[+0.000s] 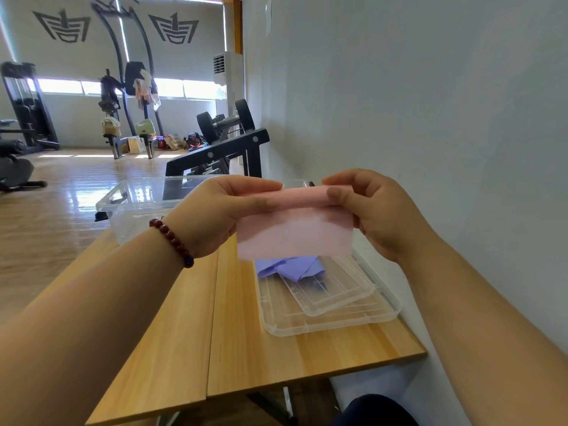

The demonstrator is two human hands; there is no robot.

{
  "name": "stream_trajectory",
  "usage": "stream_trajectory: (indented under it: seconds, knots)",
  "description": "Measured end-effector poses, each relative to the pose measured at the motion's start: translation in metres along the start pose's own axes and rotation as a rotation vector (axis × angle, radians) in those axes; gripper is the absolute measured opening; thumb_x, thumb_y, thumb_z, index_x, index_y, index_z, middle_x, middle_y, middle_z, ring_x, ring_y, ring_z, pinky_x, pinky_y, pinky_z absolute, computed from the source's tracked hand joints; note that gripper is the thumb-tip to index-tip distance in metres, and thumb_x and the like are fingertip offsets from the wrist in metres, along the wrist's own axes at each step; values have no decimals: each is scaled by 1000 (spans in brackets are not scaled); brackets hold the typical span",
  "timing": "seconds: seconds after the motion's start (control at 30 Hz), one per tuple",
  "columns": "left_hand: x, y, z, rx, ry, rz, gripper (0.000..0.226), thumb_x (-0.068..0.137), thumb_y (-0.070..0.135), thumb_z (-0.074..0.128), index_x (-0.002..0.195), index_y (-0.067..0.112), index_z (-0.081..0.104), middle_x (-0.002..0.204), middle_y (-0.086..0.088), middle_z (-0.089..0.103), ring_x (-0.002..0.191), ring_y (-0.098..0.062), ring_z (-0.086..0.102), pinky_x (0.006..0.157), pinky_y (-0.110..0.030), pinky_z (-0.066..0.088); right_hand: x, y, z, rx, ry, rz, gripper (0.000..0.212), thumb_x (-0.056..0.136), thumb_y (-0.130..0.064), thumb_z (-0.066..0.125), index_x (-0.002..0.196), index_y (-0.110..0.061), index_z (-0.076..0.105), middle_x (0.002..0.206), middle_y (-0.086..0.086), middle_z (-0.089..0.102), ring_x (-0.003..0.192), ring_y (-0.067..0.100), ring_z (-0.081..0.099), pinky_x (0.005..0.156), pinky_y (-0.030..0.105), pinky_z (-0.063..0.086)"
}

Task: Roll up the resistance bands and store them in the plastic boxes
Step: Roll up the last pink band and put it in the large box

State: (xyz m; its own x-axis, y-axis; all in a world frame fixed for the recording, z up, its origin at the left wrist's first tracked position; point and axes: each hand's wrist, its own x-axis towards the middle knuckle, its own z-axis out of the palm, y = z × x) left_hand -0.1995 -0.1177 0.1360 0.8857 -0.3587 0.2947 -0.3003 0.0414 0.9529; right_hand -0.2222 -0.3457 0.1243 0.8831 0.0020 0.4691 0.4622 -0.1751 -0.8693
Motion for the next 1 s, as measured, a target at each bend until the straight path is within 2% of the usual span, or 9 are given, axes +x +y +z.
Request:
stream_trajectory:
  seconds: [0.13,0.3,0.4,0.47,0.53,0.63,0.77,0.87,1.0]
  knots:
    - [1,-2,-1,-54,-24,-29,34,70,15,70,104,16,70,87,5,76,81,-11,72,67,-21,57,-1,-3,0,-57,37,-99,21,83,-11,75,79,-32,76,100,2,74,92,25,70,83,40,59]
    - [1,-6,-1,-16,3,-12,25,80,9,68,105,11,71,89,3,76,80,-10,71,67,-20,56,-1,-1,1,-19,6,-105,24,82,-6,75,83,-29,74,104,0,74,100,25,69,88,42,57]
    - [0,-7,-1,-7,9,25,33,72,15,71,105,11,71,89,3,75,81,-9,70,68,-20,56,-2,0,0,35,-77,-17,23,79,-29,77,99,-39,70,111,3,70,102,25,68,85,40,58]
    - [1,-8,-2,3,13,34,35,68,18,71,102,13,72,88,4,75,82,-10,70,70,-21,56,-2,1,2,16,-77,43,24,80,-38,75,103,-36,69,105,4,69,94,21,69,77,35,57]
    - [1,-10,-2,4,18,25,30,71,15,71,101,16,72,88,6,75,84,-10,70,73,-23,58,-2,1,4,-13,-19,21,11,86,-25,72,96,-29,71,92,-2,71,82,15,69,68,28,54]
    - [-1,-12,-1,-25,18,15,32,74,15,70,106,16,70,94,6,75,88,-10,71,73,-24,58,-3,0,8,-3,2,-25,17,88,-11,70,90,-27,73,90,-2,73,82,15,68,72,31,55]
    - [-2,-10,0,-45,13,2,44,69,21,71,113,14,68,104,2,74,93,-13,72,71,-23,57,-5,2,10,-16,-32,-55,25,86,-9,72,87,-34,74,101,3,72,92,22,67,83,39,57]
    - [-1,-9,1,13,54,29,38,66,23,73,103,15,72,94,3,76,86,-11,72,69,-20,56,-5,3,11,-5,-79,-41,23,82,-14,74,92,-35,73,108,4,71,96,23,66,82,37,56]
    - [-1,-9,-2,91,87,60,31,64,25,75,95,19,75,90,4,76,86,-11,71,71,-22,56,-4,1,13,42,-71,58,15,92,-17,66,99,-29,71,91,-5,73,85,15,69,75,32,55]
